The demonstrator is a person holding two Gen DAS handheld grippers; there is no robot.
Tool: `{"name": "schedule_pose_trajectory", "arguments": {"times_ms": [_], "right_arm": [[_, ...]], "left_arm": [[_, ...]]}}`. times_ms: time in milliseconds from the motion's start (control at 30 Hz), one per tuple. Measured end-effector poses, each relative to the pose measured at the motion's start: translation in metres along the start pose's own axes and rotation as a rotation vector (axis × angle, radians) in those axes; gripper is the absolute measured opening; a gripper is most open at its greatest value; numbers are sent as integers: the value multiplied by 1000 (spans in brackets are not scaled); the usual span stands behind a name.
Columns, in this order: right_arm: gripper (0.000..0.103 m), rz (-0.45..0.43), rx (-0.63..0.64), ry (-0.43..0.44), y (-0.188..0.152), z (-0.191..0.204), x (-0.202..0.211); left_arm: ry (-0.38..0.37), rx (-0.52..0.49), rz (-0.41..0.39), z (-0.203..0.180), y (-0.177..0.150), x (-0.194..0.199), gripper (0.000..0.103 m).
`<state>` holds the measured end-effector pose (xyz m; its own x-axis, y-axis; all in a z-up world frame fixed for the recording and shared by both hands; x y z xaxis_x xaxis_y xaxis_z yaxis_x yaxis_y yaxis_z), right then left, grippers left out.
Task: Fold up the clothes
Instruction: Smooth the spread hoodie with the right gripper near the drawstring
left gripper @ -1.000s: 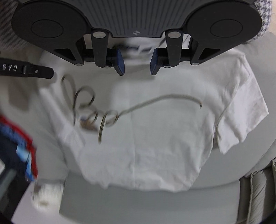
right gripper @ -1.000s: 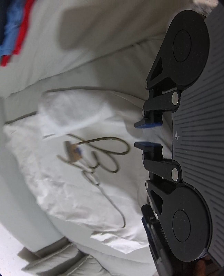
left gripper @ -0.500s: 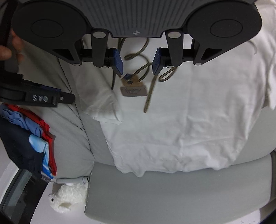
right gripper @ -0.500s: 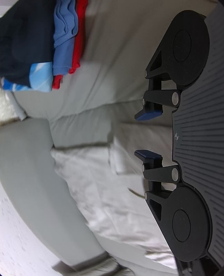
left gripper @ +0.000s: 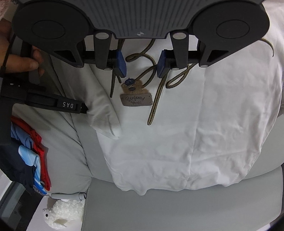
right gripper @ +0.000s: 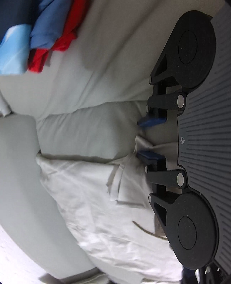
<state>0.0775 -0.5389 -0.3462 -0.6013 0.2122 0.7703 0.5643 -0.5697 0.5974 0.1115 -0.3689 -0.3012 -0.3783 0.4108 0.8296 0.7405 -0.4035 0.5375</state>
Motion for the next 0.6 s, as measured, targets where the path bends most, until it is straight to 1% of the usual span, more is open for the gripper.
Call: {"name": "schedule_pose_trajectory", "arguments": {"times_ms": [33,67,133,200,333,467,600], "right_arm": [[16,0,4,-4,1,1,1],[8,0,4,-8,2,1,3],[1,-9,2,-14,6,2,10],[1,-25,0,-18,11,3,20],[1,-102,35,-65,22,5,58],[0,-187,70,-166,26,-2,106],[0,-230,59,-284,23,-24,141]], "left_arm": [[2,6,2,2,0,3,37],[4,10,2,3,-1,6,37],[12,16,-3,9,-1,16,37],[19,18,-14,13,-2,25,37],[28,24,-29,20,-5,41,37],[33,38,-35,28,-12,56,37],[31,37,-29,29,-22,64,38]]}}
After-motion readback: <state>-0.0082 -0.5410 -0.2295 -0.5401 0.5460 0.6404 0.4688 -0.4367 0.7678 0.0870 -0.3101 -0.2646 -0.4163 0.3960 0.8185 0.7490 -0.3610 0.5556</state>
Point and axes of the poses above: each gripper's, at about its wrist camera, not at the fingertips, and x roughly against the way its jaws point, z to its left, y to its top, the point moved 8 cm from there along -x, roughly the way its jaws point, and after that the axes turned 5 degrees about -z, right-handed, at the moved point
